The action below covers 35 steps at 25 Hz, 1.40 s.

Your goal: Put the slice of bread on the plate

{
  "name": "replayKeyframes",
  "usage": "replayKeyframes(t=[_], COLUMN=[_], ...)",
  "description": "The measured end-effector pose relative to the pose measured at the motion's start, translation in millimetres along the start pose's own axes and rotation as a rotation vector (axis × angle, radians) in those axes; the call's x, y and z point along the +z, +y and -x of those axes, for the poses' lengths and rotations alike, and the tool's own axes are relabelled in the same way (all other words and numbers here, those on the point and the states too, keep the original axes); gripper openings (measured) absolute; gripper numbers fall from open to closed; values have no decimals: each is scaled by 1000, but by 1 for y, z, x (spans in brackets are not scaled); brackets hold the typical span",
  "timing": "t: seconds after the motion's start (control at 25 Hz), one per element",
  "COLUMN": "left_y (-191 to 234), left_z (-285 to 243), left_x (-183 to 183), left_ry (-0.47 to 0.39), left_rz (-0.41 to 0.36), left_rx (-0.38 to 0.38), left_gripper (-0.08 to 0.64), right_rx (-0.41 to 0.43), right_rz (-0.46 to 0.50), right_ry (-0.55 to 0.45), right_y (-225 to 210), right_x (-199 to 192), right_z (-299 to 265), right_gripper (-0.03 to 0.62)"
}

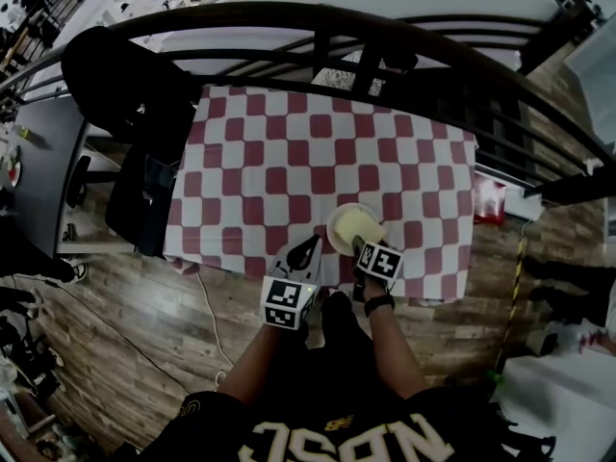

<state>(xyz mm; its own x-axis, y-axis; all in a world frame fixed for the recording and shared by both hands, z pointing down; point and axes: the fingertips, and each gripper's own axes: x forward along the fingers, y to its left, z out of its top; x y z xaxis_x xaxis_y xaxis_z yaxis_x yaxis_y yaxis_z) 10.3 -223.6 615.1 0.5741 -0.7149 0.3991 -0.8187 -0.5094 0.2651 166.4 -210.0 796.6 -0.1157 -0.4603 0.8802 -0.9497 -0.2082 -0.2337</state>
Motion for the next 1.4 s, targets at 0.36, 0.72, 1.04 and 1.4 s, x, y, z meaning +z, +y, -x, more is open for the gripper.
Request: replayKeyframes(t=[0.36,0.72,1.04,1.4], left_y=[-15,-19,-15,-24], left_z=[-6,6,20,42], left_x=[19,56,99,145], left_ry=[-30,-103,-194,-302], left_rz=[-30,-42,-92,-139], left_rx=[-43,-47,-34,-42], left_gripper=[18,18,18,18], right_rx=[-16,285,344,364], right_rz=[66,72,254,378], right_ry=[-97,-361,-651,-866], right_y=[-15,44,105,140], right_x=[19,65,120,150], right_z=[40,124,216,291], right_gripper=[368,327,123,24])
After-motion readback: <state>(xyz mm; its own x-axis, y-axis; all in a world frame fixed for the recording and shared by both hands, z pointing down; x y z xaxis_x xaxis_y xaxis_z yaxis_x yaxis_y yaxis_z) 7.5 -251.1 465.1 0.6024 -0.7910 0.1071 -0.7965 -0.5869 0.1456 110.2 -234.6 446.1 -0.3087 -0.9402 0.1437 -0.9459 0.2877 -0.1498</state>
